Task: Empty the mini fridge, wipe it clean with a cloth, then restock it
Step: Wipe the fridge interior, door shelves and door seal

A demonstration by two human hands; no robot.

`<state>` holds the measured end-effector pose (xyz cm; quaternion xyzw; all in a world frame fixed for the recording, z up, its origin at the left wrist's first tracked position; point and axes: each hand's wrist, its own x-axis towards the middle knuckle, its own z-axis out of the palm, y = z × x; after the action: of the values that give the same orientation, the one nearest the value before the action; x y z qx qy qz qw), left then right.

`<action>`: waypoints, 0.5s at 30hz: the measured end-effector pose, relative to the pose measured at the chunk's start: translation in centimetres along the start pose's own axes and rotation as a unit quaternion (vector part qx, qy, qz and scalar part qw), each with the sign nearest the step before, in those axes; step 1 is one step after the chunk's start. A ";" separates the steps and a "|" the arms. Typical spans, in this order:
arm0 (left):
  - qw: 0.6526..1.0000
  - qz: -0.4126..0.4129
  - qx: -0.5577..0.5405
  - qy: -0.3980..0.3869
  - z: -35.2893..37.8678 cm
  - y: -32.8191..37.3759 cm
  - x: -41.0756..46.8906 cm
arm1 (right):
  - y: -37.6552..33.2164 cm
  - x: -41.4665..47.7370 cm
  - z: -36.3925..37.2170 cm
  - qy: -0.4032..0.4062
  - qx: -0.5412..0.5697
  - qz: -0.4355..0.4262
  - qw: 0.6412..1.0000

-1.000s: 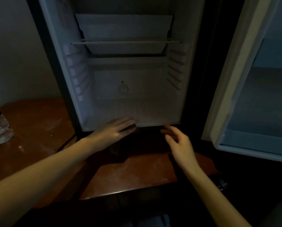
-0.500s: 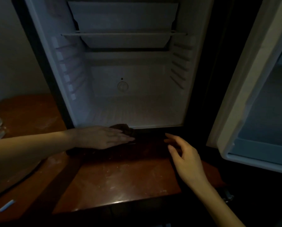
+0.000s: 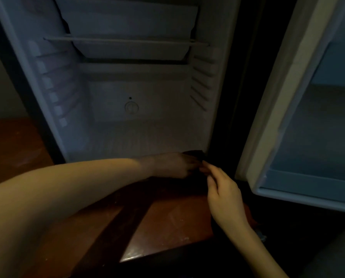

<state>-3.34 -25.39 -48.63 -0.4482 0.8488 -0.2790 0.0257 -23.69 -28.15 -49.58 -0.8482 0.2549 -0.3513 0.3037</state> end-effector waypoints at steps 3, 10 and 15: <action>1.000 0.005 0.006 0.026 -0.6 -0.1 -0.1 | -0.5 -0.6 -0.3 0.015 -0.058 -0.029 0.998; 0.998 -0.011 0.057 0.029 -1.3 0.0 -2.4 | -1.7 -0.3 -3.0 0.122 -0.222 -0.191 0.948; 0.997 -0.046 0.057 0.017 -2.4 0.6 -4.9 | -1.2 0.8 -6.0 0.223 -0.329 -0.283 0.873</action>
<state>-1.51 -20.25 -47.94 -0.4797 0.8103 -0.3356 0.0243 -27.43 -29.82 -44.98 -0.8339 0.1657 -0.4981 -0.1702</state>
